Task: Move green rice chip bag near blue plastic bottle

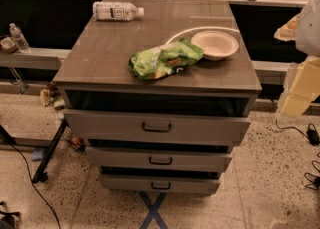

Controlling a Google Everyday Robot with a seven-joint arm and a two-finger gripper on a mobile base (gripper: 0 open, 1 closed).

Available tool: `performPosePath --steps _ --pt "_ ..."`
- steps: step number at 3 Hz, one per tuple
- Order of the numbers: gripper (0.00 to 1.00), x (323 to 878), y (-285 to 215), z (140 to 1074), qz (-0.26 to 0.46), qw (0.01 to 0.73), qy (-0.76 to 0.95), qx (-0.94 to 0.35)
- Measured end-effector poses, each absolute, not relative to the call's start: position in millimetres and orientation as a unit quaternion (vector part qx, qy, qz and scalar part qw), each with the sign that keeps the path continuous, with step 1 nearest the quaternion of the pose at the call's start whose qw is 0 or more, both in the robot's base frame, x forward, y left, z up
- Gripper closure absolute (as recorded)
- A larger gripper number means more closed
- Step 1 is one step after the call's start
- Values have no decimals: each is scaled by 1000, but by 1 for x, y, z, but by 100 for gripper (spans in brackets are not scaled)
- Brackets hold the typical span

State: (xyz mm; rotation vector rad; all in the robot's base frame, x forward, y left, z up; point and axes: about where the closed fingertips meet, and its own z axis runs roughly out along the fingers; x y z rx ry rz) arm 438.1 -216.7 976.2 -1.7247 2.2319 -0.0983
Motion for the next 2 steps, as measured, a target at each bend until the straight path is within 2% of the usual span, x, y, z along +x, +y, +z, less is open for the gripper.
performPosePath --steps 2 --pt "0 447 -207 972 -30 174 771 -612"
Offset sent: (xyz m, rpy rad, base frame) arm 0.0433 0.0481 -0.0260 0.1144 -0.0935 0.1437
